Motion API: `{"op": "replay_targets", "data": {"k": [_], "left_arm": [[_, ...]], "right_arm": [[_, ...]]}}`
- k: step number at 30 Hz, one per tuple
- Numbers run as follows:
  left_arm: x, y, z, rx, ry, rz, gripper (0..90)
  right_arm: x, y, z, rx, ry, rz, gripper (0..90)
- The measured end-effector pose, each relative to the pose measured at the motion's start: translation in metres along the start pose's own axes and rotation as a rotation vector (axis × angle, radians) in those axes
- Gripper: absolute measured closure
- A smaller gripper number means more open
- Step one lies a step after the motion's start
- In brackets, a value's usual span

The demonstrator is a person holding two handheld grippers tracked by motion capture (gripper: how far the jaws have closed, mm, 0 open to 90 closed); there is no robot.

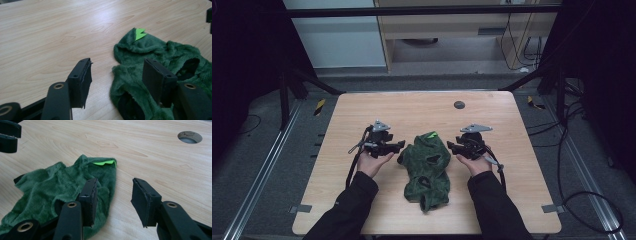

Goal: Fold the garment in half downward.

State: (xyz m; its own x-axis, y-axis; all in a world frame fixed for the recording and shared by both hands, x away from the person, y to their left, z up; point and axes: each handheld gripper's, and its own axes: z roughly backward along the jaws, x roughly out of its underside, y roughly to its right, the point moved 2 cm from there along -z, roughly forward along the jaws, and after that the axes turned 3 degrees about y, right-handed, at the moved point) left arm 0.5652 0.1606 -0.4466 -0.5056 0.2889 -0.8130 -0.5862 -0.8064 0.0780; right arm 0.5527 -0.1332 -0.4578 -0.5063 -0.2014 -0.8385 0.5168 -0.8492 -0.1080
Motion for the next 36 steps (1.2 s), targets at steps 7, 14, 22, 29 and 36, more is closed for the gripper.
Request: {"op": "replay_targets", "data": {"k": [7,14,22,29,36], "left_arm": [[-0.008,0.007,-0.012,-0.01,-0.002,-0.037,41.7],[-0.009,0.008,-0.024,-0.008,-0.022,-0.033,42.8],[-0.011,0.007,-0.037,0.001,-0.03,-0.019,44.0],[-0.008,0.006,-0.05,0.008,-0.062,-0.02,45.8],[-0.001,0.002,-0.063,0.02,-0.093,0.005,48.1]], "right_arm": [[-0.007,-0.001,-0.01,-0.004,-0.006,0.005,55.8],[-0.011,-0.003,-0.02,-0.011,-0.015,0.01,57.2],[-0.011,0.0,-0.03,-0.01,-0.022,0.009,58.2],[-0.006,0.005,-0.041,-0.013,-0.045,0.0,58.1],[-0.001,0.008,-0.051,-0.011,-0.062,-0.013,58.1]]}}
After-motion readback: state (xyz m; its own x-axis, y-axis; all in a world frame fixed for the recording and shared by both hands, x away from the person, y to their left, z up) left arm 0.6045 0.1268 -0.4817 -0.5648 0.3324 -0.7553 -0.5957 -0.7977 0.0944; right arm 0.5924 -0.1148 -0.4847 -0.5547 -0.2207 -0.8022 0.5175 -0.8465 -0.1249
